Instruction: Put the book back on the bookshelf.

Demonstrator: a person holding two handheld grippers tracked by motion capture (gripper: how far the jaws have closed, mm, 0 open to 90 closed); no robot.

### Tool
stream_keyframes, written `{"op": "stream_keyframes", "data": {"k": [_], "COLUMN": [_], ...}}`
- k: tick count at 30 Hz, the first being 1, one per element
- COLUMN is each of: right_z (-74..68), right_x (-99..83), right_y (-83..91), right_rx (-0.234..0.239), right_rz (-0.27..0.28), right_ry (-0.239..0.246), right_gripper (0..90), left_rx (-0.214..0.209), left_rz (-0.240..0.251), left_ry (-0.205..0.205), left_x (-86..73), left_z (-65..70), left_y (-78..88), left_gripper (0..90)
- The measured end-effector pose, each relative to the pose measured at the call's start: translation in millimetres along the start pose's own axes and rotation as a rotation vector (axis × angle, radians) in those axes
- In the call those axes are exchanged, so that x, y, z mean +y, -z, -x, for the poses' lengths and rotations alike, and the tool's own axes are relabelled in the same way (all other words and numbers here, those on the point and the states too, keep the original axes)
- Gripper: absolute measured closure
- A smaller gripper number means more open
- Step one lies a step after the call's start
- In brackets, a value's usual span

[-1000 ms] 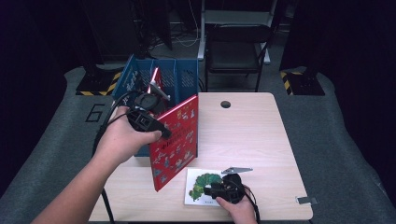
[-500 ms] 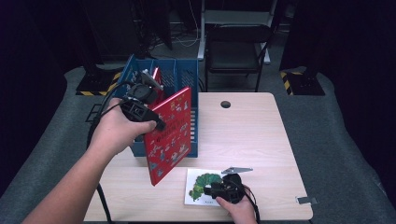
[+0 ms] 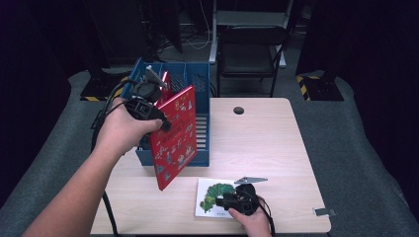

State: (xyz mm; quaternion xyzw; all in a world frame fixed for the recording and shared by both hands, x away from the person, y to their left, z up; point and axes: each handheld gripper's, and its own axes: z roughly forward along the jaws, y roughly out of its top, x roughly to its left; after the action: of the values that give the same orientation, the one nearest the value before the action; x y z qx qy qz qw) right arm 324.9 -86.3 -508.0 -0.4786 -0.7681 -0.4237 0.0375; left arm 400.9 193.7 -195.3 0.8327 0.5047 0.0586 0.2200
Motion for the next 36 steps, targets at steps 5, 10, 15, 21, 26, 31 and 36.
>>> {"op": "stream_keyframes", "data": {"k": [5, 10, 15, 21, 26, 31, 36], "right_z": [0.1, 0.2, 0.4, 1.0, 1.1, 1.1, 1.4], "right_x": [-0.1, -0.2, -0.3, -0.4, -0.5, -0.5, -0.7], "right_y": [0.0, 0.0, 0.0, -0.5, -0.6, -0.6, -0.5], "right_rx": [0.001, 0.001, 0.002, 0.002, 0.002, 0.002, 0.003], "right_rz": [0.001, 0.002, 0.003, 0.01, 0.01, 0.011, 0.011], "right_ry": [0.0, -0.001, -0.002, 0.004, 0.001, 0.001, 0.001], "right_gripper": [53.8, 53.9, 53.9, 53.9, 54.0, 54.0, 54.2], "left_rx": [0.012, 0.031, 0.028, 0.048, 0.055, 0.072, 0.077], "left_rz": [0.0, 0.004, -0.001, -0.008, -0.002, 0.006, 0.023], "left_ry": [0.026, 0.06, 0.076, 0.095, 0.117, 0.143, 0.177], "left_x": [4.4, 9.0, 11.5, 14.9, 16.0, 18.0, 20.3], "left_z": [-6.9, -12.1, -15.7, -20.8, -26.7, -33.7, -40.9], "left_y": [0.4, 1.9, 2.4, 2.3, 4.8, 7.0, 6.7], "left_gripper": [79.4, 79.4, 79.4, 79.4, 79.4, 79.4, 79.5]}}
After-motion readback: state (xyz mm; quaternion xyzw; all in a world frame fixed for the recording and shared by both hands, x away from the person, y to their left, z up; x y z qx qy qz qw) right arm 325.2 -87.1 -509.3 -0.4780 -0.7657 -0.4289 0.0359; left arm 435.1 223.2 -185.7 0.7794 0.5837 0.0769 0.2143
